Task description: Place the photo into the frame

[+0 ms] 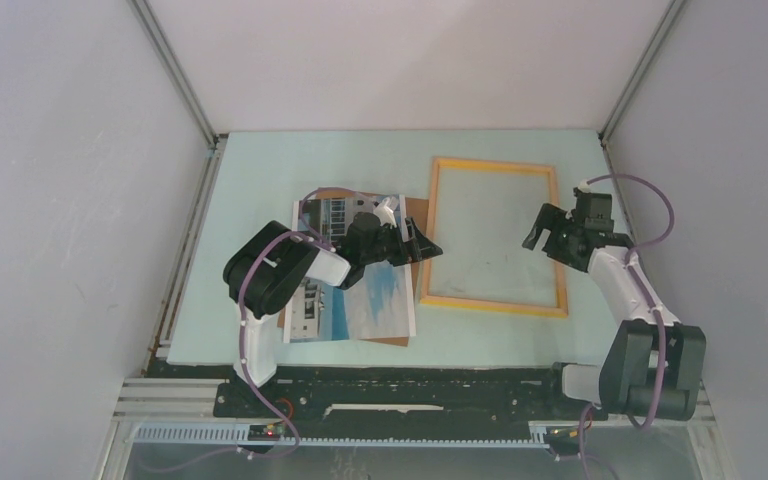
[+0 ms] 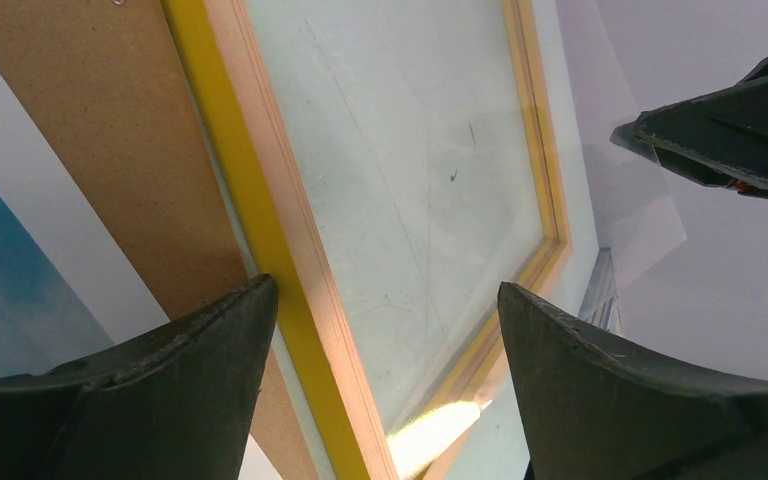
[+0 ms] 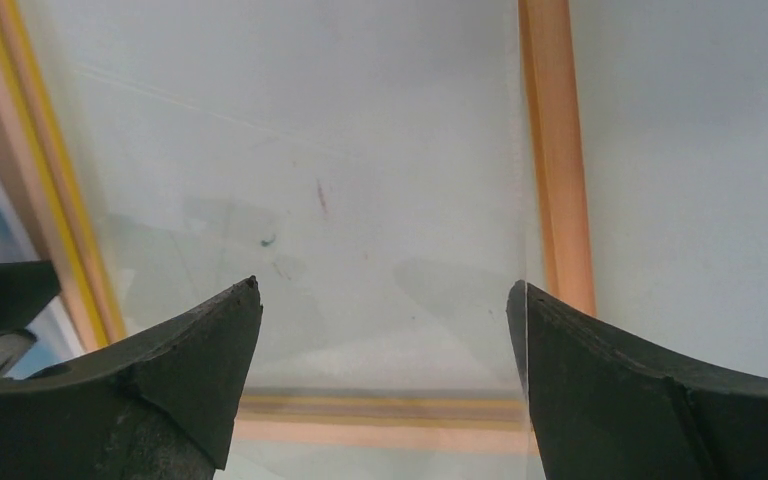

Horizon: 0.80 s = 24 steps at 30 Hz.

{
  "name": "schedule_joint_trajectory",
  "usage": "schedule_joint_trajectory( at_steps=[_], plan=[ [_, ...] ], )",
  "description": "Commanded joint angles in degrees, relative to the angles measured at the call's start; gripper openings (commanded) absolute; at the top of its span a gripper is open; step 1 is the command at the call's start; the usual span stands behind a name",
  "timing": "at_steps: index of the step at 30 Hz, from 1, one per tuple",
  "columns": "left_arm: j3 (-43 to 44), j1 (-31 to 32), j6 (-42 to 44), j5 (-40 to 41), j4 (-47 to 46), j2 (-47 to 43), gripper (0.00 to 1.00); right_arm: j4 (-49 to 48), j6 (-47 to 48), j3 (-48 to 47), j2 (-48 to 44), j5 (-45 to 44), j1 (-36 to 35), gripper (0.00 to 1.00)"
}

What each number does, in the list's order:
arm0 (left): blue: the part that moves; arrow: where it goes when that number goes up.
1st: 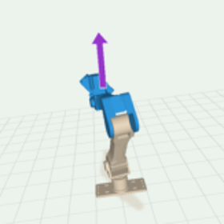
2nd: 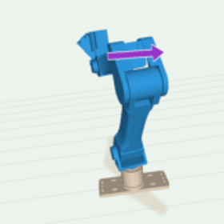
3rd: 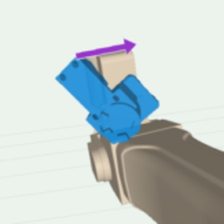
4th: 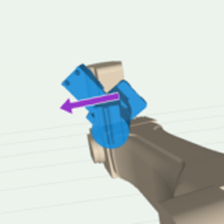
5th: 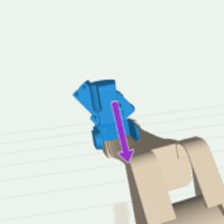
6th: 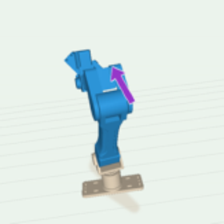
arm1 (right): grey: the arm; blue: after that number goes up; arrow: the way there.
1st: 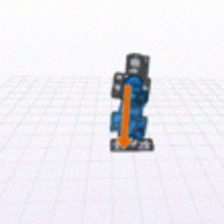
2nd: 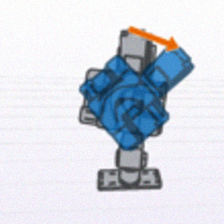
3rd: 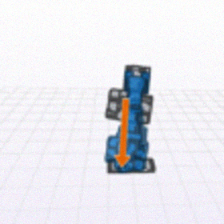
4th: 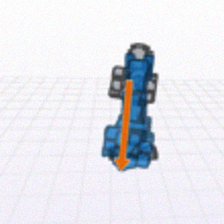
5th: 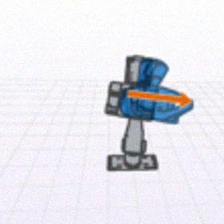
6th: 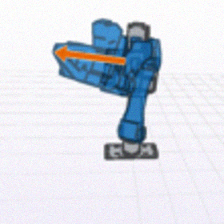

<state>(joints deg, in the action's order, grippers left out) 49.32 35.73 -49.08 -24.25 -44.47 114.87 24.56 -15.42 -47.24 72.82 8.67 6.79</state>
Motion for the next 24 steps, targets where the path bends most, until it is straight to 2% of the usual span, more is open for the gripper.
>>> schedule_joint_trajectory(
  at_steps=[1,6,10,15,19,24],
  plan=[
    [0.71,0.74,0.89,-0.4,2.29,-0.38,0.91,4.29,2.15,-4.53,2.16,-7.2,-1.69,1.0],
    [0.65,0.68,0.98,-0.55,2.28,-0.94,0.91,4.67,0.86,-6.4,5.14,-3.18,-1.35,1.0],
    [-0.44,0.74,1.97,0.25,2.54,-2.06,0.91,-4.1,-0.15,-2.2,2.8,6.49,-0.54,0.98],
    [0.85,0.75,1.63,-0.27,2.84,-1.42,0.91,-14.4,-4.26,3.02,1.98,22.72,6.36,0.96],
    [0.31,0.64,2.56,0.82,3.37,-3.45,0.91,-16.12,-5.64,3.25,4.25,27.43,9.94,0.93],
    [5.01,-0.22,3.55,2.02,9.09,-5.81,0.93,-21.82,-10.0,4.9,5.67,32.88,12.96,0.87]
  ],
)
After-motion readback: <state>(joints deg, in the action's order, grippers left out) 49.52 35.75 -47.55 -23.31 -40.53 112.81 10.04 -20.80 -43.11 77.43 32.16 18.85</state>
